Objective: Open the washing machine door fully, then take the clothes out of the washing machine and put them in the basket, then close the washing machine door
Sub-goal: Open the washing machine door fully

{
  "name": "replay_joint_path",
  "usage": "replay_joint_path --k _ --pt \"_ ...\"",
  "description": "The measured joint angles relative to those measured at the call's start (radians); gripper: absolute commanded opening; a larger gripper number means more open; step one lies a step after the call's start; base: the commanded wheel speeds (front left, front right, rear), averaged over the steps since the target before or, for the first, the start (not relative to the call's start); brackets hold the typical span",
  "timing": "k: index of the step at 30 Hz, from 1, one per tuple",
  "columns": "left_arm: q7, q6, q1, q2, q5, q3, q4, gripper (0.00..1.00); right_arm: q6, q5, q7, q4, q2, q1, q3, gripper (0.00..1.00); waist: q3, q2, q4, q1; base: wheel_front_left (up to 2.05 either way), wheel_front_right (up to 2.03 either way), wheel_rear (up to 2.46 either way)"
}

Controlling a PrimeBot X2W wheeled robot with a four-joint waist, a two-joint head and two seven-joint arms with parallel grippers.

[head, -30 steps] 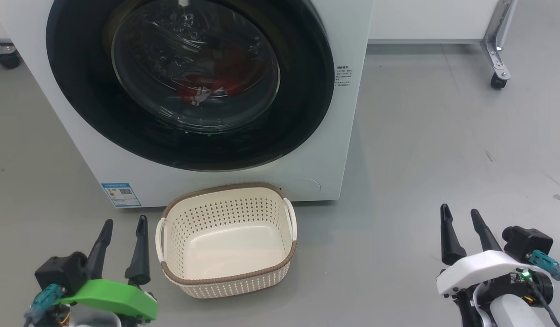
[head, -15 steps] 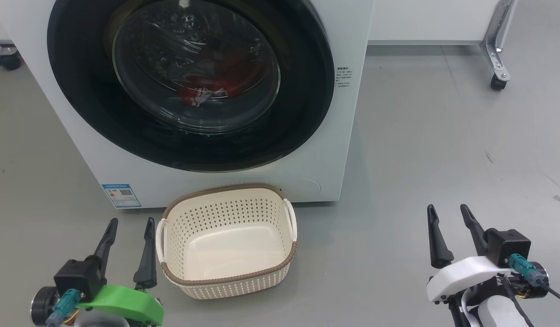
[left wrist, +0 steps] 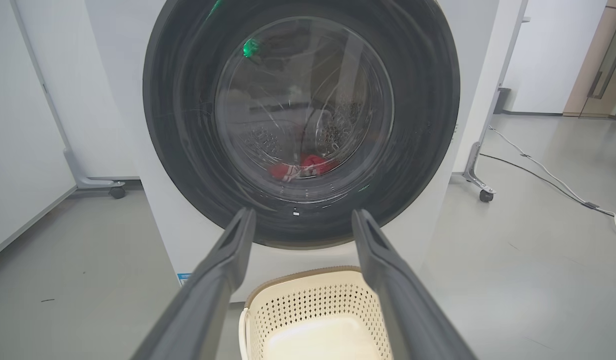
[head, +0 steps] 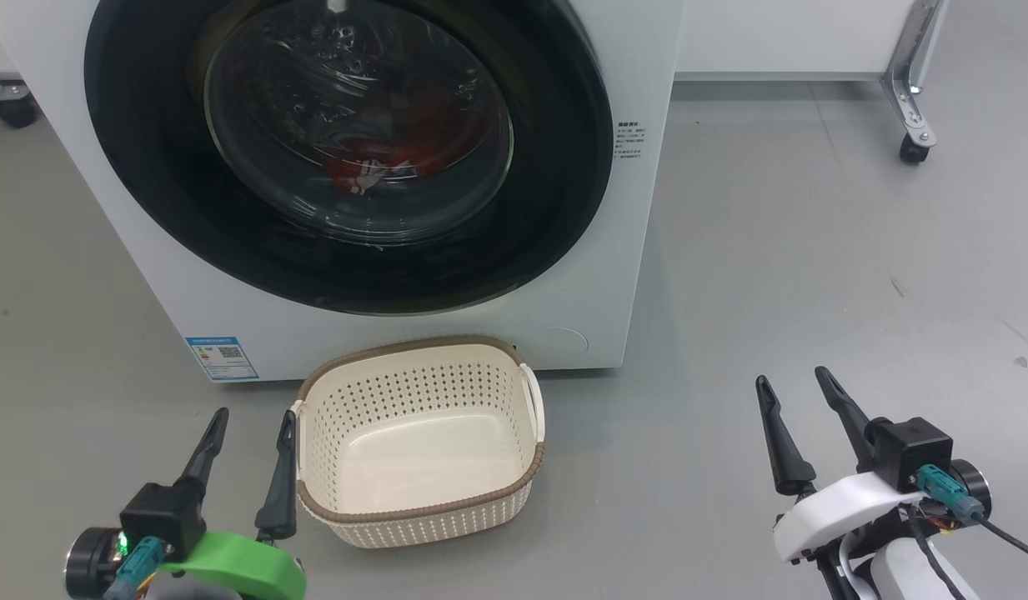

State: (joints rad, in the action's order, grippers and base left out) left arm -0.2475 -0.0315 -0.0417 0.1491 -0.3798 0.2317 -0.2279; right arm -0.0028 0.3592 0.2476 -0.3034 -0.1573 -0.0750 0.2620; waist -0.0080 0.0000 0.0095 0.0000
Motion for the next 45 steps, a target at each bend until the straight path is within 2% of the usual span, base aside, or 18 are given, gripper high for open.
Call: replay_joint_path --k 24,25,26,27,34,37,41,45 --pt "0.008 -0.003 -0.005 -0.003 -0.004 0.002 -0.027 1.00 0.001 0.000 0.000 -0.021 0.008 0.000 -0.033 1.00 0.006 0.0000 0.003 0.0001 0.00 0.00 0.00" --pt "0.008 -0.003 -0.005 -0.003 -0.004 0.002 -0.028 1.00 0.001 0.000 0.000 -0.022 0.009 0.000 -0.033 0.69 0.006 0.0000 0.003 0.0001 0.00 0.00 0.00" --pt "0.008 -0.003 -0.006 -0.003 -0.004 0.002 -0.029 1.00 0.002 0.000 0.000 -0.022 0.010 0.000 -0.033 0.09 0.006 0.0000 0.003 0.0000 0.00 0.00 0.00" --pt "0.008 -0.003 -0.006 -0.003 -0.004 0.002 -0.029 1.00 0.002 0.000 0.000 -0.023 0.010 0.000 -0.034 0.00 0.007 0.0000 0.004 0.0000 0.00 0.00 0.00" --pt "0.007 -0.003 -0.012 -0.004 -0.004 0.003 -0.034 1.00 0.016 0.001 0.000 -0.027 0.013 0.000 -0.036 0.00 0.010 0.0000 0.008 0.0000 0.00 0.00 0.00" --pt "0.007 -0.003 -0.013 -0.005 -0.004 0.003 -0.034 1.00 0.037 0.029 0.000 -0.029 0.032 0.000 -0.049 0.00 0.011 0.0000 0.011 0.0000 0.00 0.00 0.00" --pt "0.007 -0.003 -0.016 -0.005 -0.002 0.006 -0.030 1.00 0.048 0.089 0.000 -0.028 0.054 -0.002 -0.076 0.00 0.016 0.0000 0.013 0.0000 0.00 0.00 0.00" --pt "0.007 -0.003 -0.029 -0.005 0.004 0.009 -0.024 1.00 0.075 0.201 0.000 -0.028 0.086 -0.021 -0.122 0.00 0.031 0.0000 0.018 0.0000 0.00 0.00 0.00"
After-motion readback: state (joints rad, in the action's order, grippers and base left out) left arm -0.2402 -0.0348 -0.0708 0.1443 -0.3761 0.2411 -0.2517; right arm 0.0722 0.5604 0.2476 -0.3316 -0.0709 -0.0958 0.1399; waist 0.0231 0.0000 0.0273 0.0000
